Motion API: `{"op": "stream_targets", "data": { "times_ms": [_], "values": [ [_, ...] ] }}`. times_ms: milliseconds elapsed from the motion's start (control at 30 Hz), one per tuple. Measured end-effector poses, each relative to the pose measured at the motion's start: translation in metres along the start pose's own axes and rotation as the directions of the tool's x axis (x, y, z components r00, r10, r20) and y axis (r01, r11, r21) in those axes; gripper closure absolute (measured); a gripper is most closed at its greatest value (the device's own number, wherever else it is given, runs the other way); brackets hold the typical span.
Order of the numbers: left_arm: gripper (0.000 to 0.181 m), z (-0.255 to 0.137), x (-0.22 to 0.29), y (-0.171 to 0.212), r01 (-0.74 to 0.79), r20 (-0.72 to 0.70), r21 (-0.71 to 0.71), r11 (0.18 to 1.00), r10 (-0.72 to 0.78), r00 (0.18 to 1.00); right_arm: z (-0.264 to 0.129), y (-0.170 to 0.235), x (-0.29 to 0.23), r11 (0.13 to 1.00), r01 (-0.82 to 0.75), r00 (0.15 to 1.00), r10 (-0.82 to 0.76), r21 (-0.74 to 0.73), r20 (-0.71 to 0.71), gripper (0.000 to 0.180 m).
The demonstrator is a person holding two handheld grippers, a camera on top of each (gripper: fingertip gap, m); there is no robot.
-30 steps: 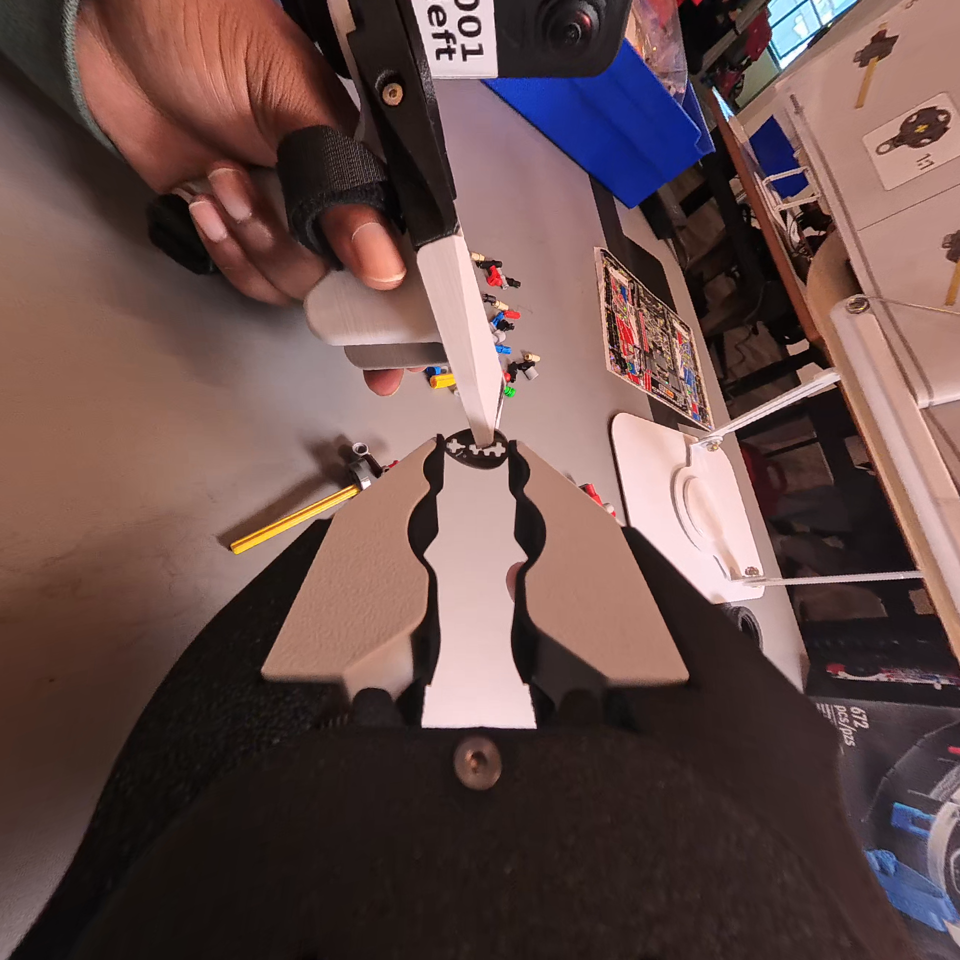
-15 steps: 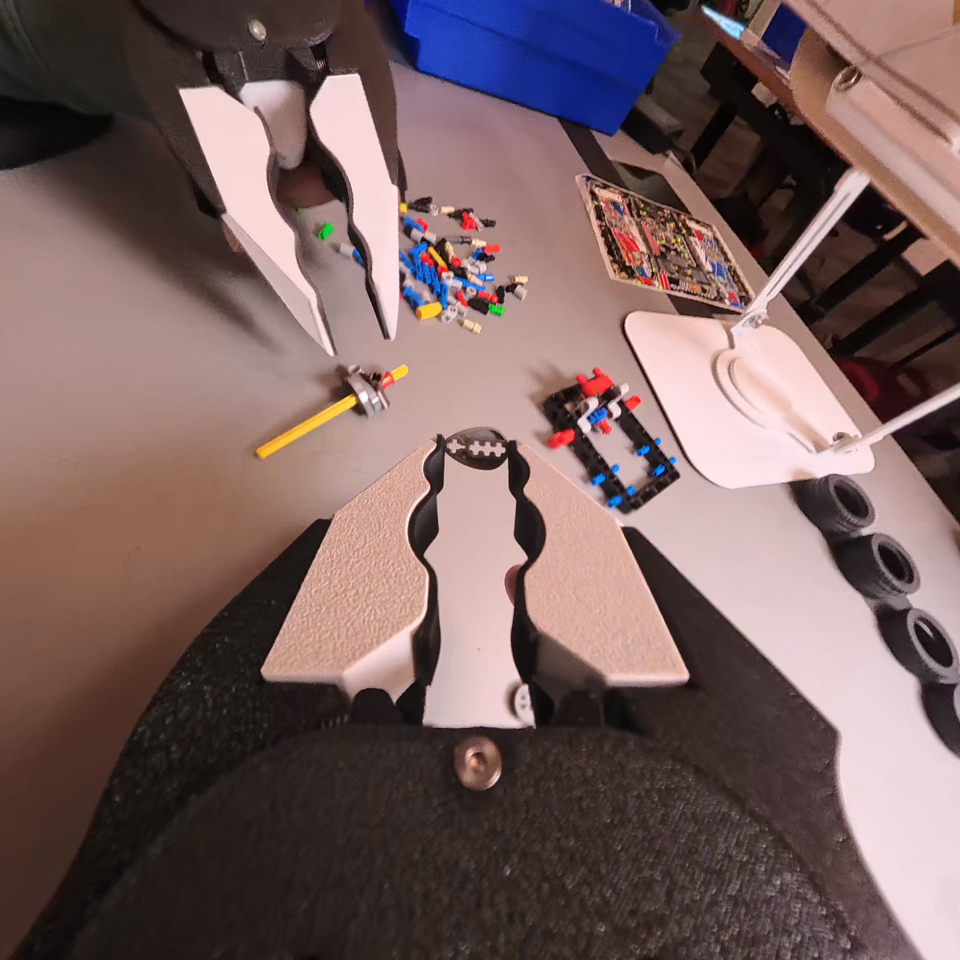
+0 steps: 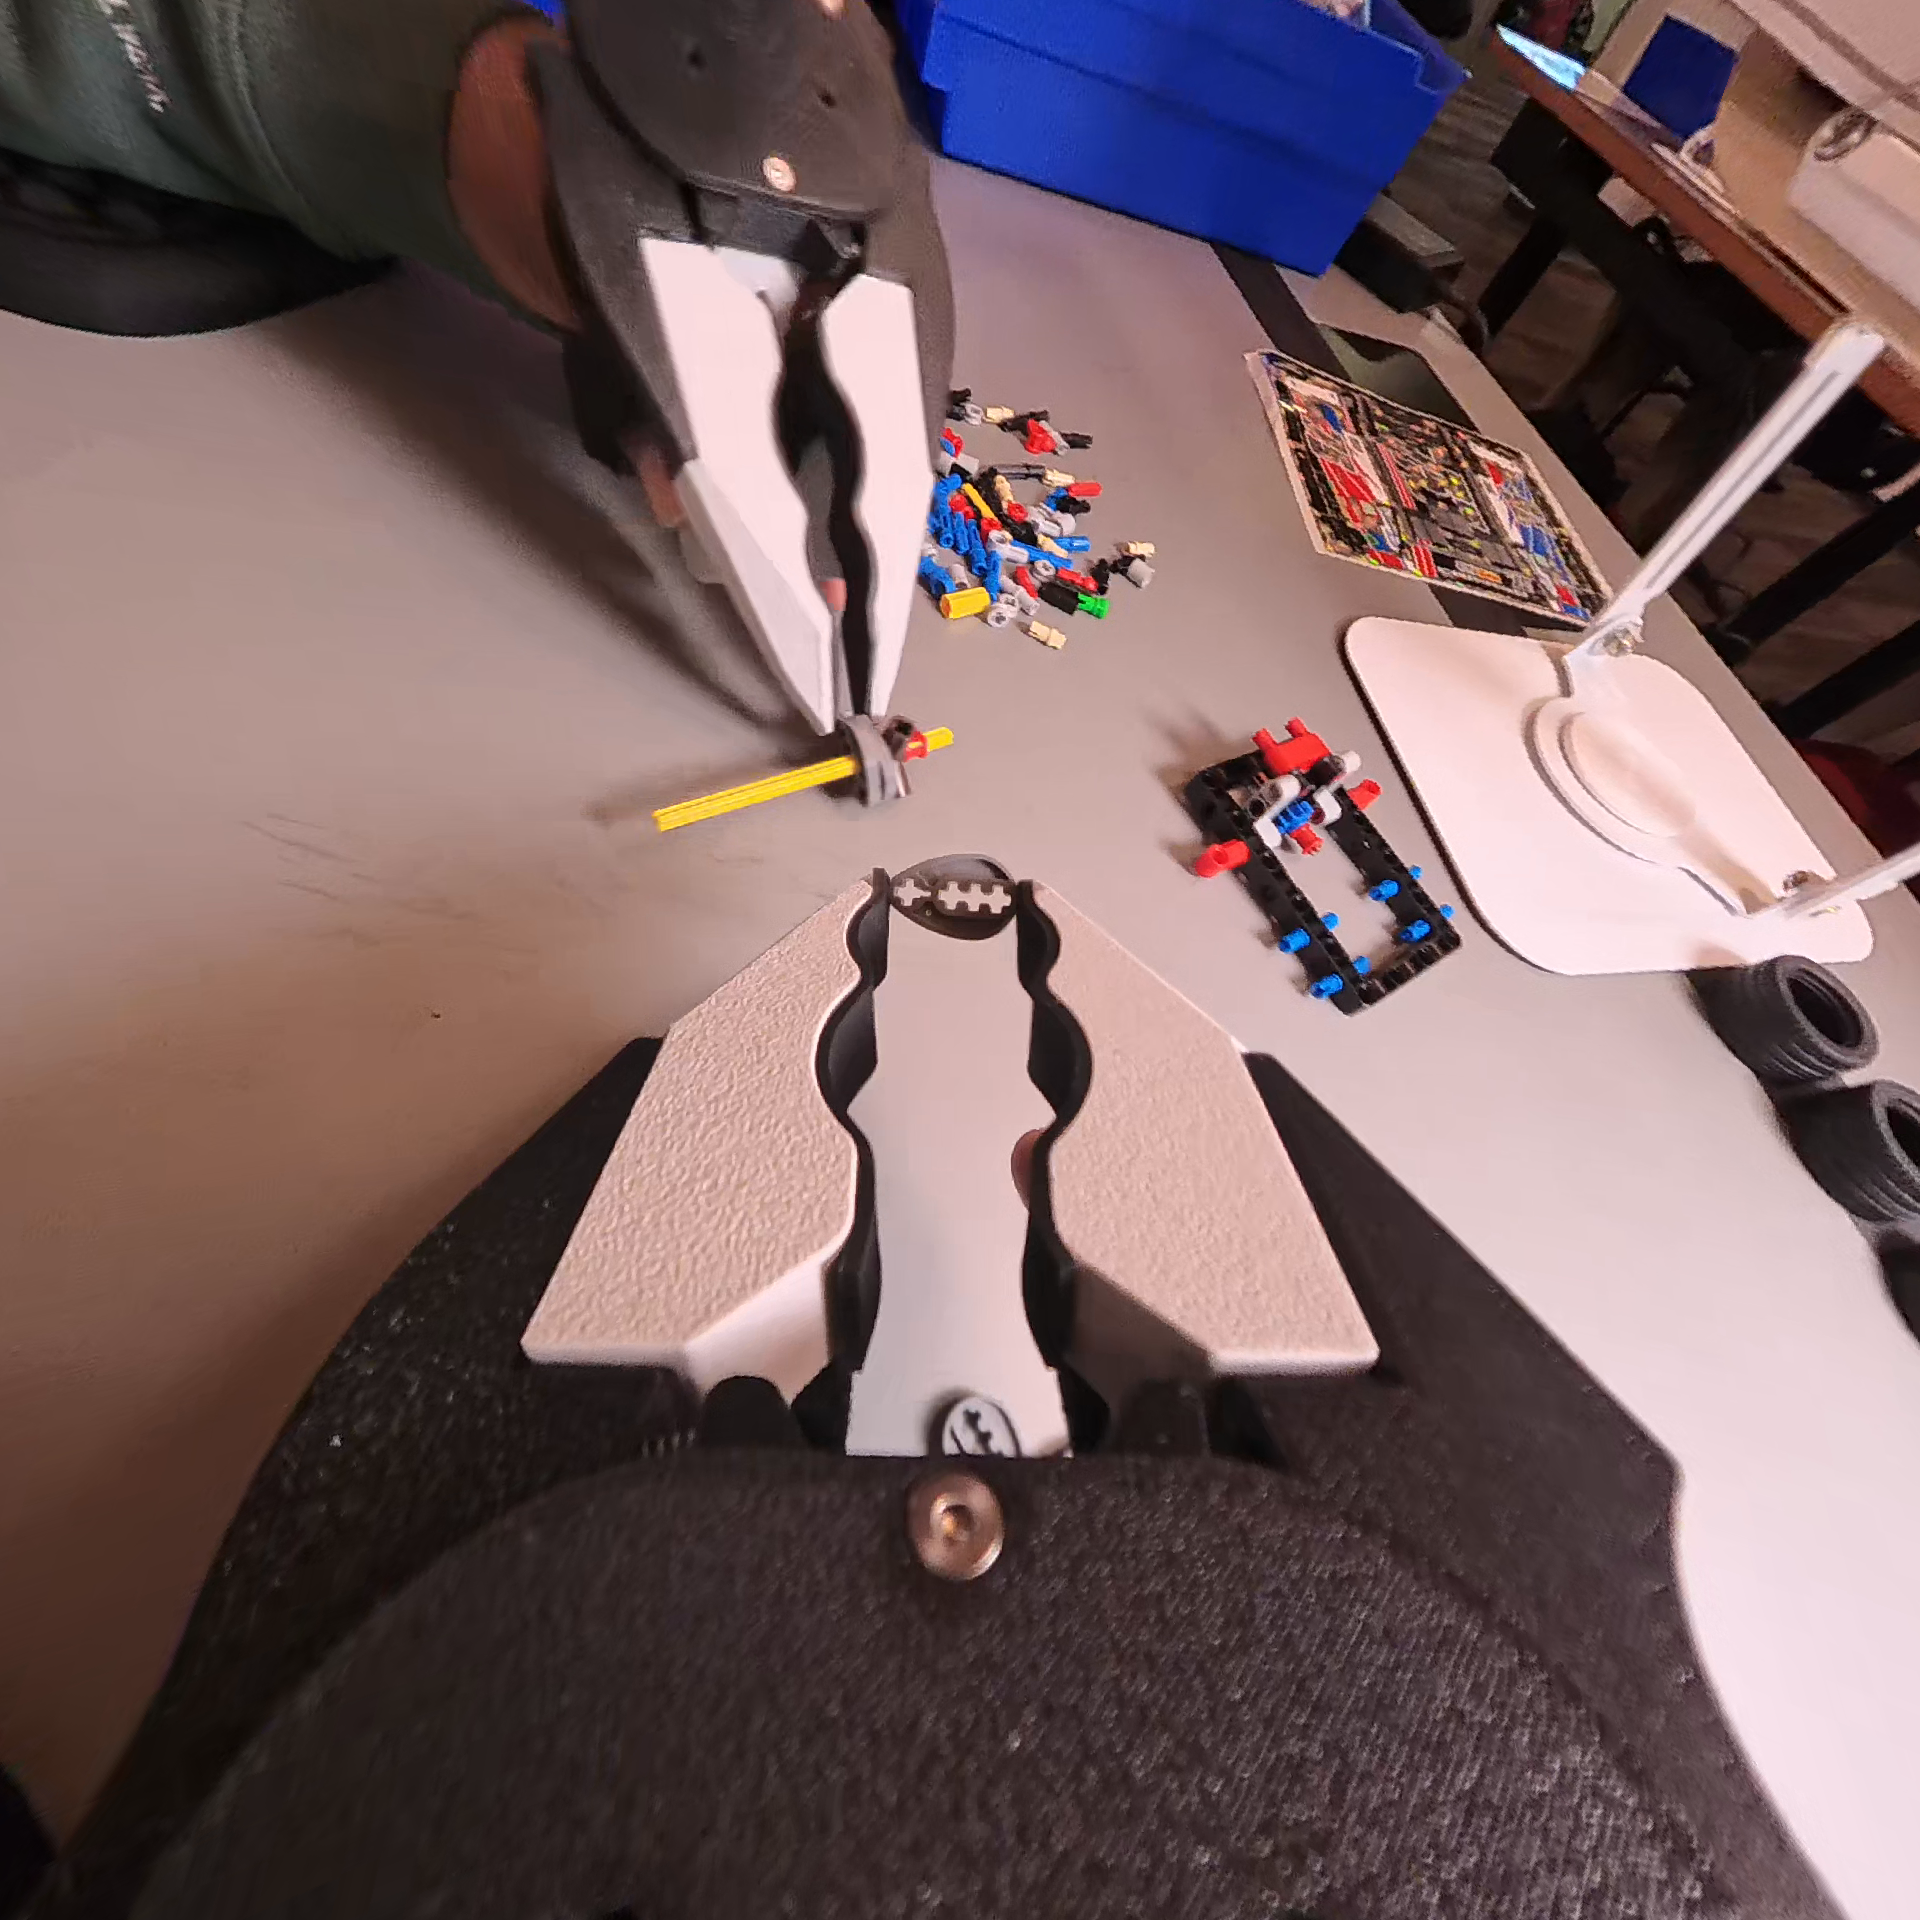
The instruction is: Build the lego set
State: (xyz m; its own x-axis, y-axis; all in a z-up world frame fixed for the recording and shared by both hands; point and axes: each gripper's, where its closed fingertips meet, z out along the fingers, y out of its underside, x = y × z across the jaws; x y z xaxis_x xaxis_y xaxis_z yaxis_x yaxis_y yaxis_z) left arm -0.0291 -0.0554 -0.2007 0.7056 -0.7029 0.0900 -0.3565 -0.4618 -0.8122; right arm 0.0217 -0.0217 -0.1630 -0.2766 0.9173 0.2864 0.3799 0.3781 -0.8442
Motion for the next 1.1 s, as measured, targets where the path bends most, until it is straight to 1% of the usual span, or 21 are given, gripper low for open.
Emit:
{"op": "stream_targets", "data": {
  "times_ms": [100,200,300,367,567,767,900,1100],
  "values": [
    [0.174,-0.007,0.000,-0.013,0.183,-0.091,0.092,0.979,-0.175,0.980,0.001,-0.006,-0.006,0.999,0.020,1.000,-0.021,0.036,0.018,0.158],
    [0.174,-0.020,-0.001,-0.031,0.383,-0.224,0.192,0.903,-0.340,0.913,-0.001,-0.017,-0.011,0.994,0.052,0.998,-0.054,0.094,0.018,0.158],
    [0.175,-0.028,-0.001,-0.043,0.533,-0.352,0.232,0.814,-0.440,0.826,-0.003,-0.029,-0.016,0.983,0.115,0.993,-0.116,0.144,-0.002,0.157],
    [0.175,-0.029,0.001,-0.046,0.588,-0.405,0.228,0.776,-0.473,0.782,-0.003,-0.033,-0.019,0.976,0.151,0.989,-0.150,0.156,-0.018,0.157],
    [0.175,-0.030,0.012,-0.054,0.663,-0.516,0.203,0.720,-0.497,0.698,0.000,-0.036,-0.024,0.973,0.170,0.985,-0.169,0.157,-0.022,0.157],
    [0.175,-0.029,0.016,-0.056,0.708,-0.562,0.178,0.683,-0.521,0.643,0.001,-0.036,-0.022,0.975,0.156,0.988,-0.153,0.160,-0.031,0.157],
    [0.175,-0.027,0.018,-0.055,0.719,-0.572,0.161,0.676,-0.530,0.626,0.001,-0.040,-0.024,0.971,0.160,0.987,-0.156,0.176,-0.039,0.157],
    [0.175,-0.015,0.025,-0.049,0.707,-0.540,0.124,0.696,-0.551,0.637,0.005,-0.044,-0.029,0.961,0.220,0.975,-0.212,0.170,-0.068,0.157]
  ]
}}
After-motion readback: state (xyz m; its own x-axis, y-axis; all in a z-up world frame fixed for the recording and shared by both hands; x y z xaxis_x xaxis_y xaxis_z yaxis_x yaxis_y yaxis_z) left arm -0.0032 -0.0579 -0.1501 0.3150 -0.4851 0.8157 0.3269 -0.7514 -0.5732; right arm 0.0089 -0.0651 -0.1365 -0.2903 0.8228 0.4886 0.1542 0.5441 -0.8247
